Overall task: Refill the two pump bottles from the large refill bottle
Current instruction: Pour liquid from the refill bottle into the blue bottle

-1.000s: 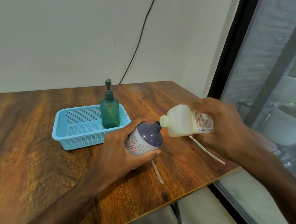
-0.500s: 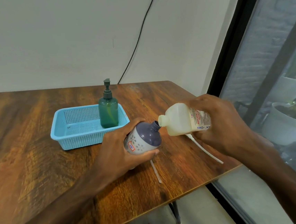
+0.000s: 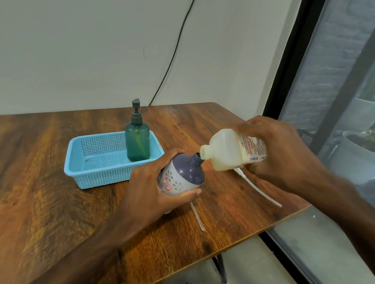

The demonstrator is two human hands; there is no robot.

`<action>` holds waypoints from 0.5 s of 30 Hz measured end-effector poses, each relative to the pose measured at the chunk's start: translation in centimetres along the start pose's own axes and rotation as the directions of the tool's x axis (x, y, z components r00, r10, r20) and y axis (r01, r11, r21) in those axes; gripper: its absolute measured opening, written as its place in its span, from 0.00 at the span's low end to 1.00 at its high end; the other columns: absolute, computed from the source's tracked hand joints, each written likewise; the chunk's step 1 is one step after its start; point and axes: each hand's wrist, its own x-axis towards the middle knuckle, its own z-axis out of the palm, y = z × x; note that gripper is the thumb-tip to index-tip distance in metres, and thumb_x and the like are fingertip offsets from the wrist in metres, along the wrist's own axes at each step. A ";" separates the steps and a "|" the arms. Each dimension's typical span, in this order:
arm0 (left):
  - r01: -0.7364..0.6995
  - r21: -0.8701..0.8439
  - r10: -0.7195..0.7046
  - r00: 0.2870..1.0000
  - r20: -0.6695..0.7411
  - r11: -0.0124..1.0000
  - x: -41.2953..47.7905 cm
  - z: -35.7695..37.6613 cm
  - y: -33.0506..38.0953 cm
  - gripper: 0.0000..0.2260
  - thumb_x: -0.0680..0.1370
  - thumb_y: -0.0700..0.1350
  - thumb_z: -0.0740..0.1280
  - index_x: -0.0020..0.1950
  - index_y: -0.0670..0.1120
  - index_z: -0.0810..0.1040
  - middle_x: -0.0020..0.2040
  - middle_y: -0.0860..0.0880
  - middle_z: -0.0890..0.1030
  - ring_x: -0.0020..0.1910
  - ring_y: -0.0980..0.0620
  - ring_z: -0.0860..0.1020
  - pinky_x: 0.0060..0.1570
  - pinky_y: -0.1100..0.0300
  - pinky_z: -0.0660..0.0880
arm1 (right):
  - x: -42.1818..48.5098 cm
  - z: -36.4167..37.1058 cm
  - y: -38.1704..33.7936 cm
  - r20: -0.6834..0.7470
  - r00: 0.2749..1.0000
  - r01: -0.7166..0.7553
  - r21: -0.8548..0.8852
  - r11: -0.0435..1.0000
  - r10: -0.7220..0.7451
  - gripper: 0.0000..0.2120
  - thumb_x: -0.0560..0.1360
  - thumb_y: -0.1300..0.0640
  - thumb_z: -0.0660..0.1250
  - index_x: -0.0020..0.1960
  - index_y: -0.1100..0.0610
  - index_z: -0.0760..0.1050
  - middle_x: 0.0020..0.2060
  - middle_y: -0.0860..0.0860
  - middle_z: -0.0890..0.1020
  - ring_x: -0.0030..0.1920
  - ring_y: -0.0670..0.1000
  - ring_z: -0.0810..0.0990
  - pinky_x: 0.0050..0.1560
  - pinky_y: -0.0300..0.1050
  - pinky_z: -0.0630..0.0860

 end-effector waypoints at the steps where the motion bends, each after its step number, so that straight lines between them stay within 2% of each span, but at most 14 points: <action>1: -0.001 0.000 0.001 1.000 0.000 1.000 0.0 0.0 -0.1 0.33 0.65 0.66 0.76 0.67 0.62 0.70 0.55 0.72 0.74 0.56 0.75 0.74 0.53 0.80 0.70 | 0.0 -0.1 0.0 0.010 1.000 -0.006 -0.002 1.000 0.006 0.34 0.66 0.58 0.80 0.70 0.50 0.74 0.62 0.49 0.79 0.62 0.49 0.75 0.58 0.41 0.69; 5: 0.011 -0.006 -0.011 1.000 0.001 1.000 0.0 0.1 -0.2 0.33 0.65 0.67 0.76 0.67 0.62 0.70 0.55 0.71 0.75 0.57 0.73 0.75 0.54 0.78 0.71 | 0.1 -0.3 -0.5 0.010 1.000 -0.004 -0.018 1.000 0.004 0.35 0.65 0.60 0.81 0.70 0.51 0.74 0.62 0.50 0.79 0.63 0.50 0.75 0.58 0.42 0.69; 9: 0.009 -0.016 -0.009 1.000 -0.007 1.000 0.0 0.1 -0.2 0.33 0.65 0.65 0.78 0.67 0.59 0.74 0.56 0.64 0.81 0.56 0.63 0.80 0.54 0.67 0.78 | 0.2 -0.5 -0.7 0.002 1.000 0.014 -0.015 1.000 -0.014 0.34 0.65 0.59 0.81 0.69 0.52 0.75 0.60 0.50 0.80 0.61 0.49 0.75 0.56 0.42 0.68; 15: 0.017 -0.016 -0.017 1.000 -0.007 1.000 0.0 0.2 -0.4 0.34 0.65 0.65 0.79 0.68 0.56 0.76 0.56 0.63 0.81 0.55 0.63 0.80 0.53 0.64 0.79 | 0.2 -0.6 -0.8 0.022 1.000 0.001 -0.021 1.000 -0.001 0.35 0.64 0.60 0.81 0.69 0.52 0.75 0.61 0.51 0.80 0.62 0.50 0.76 0.57 0.42 0.69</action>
